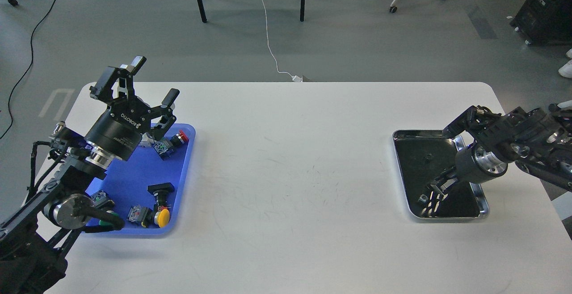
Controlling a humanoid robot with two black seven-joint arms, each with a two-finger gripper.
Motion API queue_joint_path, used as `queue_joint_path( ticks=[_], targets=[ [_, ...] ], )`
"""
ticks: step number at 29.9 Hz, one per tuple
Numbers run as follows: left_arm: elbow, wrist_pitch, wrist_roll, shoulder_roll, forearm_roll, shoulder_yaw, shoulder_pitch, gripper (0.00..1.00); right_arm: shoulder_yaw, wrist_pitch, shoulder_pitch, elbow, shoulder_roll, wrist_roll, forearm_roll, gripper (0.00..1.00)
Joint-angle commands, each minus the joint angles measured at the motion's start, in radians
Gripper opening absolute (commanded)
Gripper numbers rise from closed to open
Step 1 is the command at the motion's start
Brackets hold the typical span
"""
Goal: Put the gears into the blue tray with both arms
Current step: 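Close the right gripper on a small black part in the tray, then carry the black part to the table center and release it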
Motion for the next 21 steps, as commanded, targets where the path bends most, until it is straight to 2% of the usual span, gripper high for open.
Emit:
queue_joint_path(
  ticks=[1, 10, 16, 21],
  targets=[
    [-0.001, -0.001, 0.0, 0.002, 0.0, 0.0, 0.0, 0.98, 0.006, 0.0, 0.048, 0.01, -0.014, -0.002, 0.005, 0.15],
    [-0.011, -0.005, 0.0, 0.024, 0.0, 0.001, 0.0, 0.98, 0.006, 0.0, 0.226, 0.134, 0.001, -0.002, 0.012, 0.16],
    [-0.017, -0.006, -0.001, 0.03, 0.0, 0.0, 0.003, 0.98, 0.002, 0.0, 0.258, 0.113, 0.173, -0.002, 0.061, 0.16],
    [-0.034, -0.006, -0.001, 0.042, 0.0, -0.002, 0.016, 0.98, 0.0, 0.0, 0.263, 0.012, 0.352, -0.002, 0.123, 0.16]
  ],
)
